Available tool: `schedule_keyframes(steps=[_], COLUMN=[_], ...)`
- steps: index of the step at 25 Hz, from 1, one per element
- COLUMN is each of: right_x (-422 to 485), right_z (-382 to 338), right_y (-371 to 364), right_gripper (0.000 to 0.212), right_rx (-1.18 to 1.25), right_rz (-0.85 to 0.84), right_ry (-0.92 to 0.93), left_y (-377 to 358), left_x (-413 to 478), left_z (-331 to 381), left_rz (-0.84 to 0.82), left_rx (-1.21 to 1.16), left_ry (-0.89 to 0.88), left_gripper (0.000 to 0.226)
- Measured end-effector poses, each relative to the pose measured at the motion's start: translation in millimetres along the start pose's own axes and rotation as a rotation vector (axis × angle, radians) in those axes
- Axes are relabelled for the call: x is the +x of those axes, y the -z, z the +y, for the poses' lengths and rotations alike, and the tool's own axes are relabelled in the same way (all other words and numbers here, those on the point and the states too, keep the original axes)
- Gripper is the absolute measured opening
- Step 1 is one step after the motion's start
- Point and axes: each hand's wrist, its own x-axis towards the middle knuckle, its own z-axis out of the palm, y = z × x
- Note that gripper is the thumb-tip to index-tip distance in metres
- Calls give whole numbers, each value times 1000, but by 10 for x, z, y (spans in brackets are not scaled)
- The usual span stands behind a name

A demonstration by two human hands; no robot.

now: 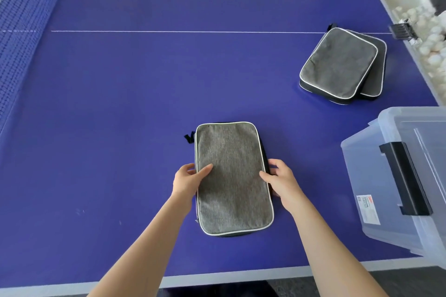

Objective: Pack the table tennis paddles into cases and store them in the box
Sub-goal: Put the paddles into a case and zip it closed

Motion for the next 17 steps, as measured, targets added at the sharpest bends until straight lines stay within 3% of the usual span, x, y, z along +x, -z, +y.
schedule_keyframes(steps=[5, 17], right_x=[-9, -51], right_z=[-47, -82], right_y=[47, 56], right_gripper=[28, 31], right_rx=[11, 0], right_rz=[-69, -45], right_ry=[19, 59], left_y=[-71, -188], left_x=[-4, -104], left_z=[43, 51], left_rz=[-132, -125], left_rx=[-49, -207], left_ry=[13, 6], left_gripper=[48, 51])
